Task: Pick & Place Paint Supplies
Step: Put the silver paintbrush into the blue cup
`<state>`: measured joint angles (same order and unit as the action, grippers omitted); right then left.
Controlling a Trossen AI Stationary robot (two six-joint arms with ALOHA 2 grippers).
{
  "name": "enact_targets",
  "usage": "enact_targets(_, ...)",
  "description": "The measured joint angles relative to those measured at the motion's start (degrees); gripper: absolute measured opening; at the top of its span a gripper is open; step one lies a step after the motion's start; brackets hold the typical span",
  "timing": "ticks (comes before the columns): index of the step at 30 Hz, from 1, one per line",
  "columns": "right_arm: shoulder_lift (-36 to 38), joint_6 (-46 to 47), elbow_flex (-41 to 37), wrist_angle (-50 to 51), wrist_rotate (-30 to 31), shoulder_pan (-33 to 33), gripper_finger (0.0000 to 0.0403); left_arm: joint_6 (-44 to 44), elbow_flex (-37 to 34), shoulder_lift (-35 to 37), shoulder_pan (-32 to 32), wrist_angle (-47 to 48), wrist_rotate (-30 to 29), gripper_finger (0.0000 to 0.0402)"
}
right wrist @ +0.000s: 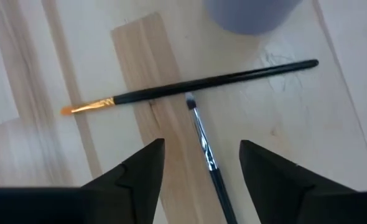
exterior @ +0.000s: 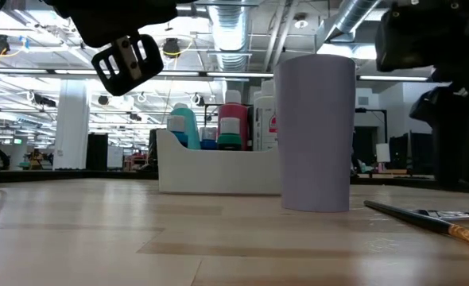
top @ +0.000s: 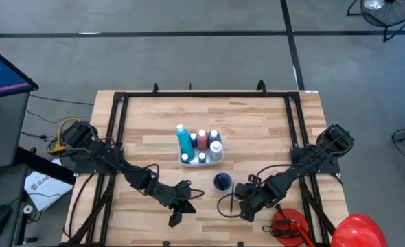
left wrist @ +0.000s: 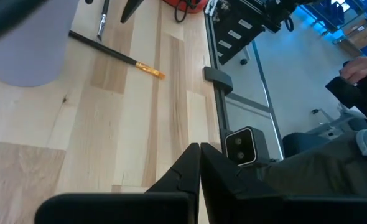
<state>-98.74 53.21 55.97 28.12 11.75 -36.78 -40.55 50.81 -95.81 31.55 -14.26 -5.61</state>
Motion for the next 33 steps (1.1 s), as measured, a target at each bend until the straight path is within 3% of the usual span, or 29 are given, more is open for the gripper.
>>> enact_targets(9,-0.2,0.7,-0.3,-1.0,0.2,-0.3,0.0180,0.7,0.0,0.0,0.0,0.0,0.0,0.0003)
enact_targets(15,-5.2,0.8,-0.1,-7.1,-1.6,-0.6,0.0175,0.9,0.0,0.0,0.0,0.0,0.0,0.0003)
enact_targets(22,-7.0,1.7,1.0,-6.1,-2.3,-0.7,0.0171,0.5,-0.2,0.1,0.4,0.1,0.1,0.0003)
enact_targets(33,-7.2,-0.3,0.9,-4.6,-1.8,-2.8,0.0131,0.4,-0.2,0.1,0.4,0.1,0.1,0.0003)
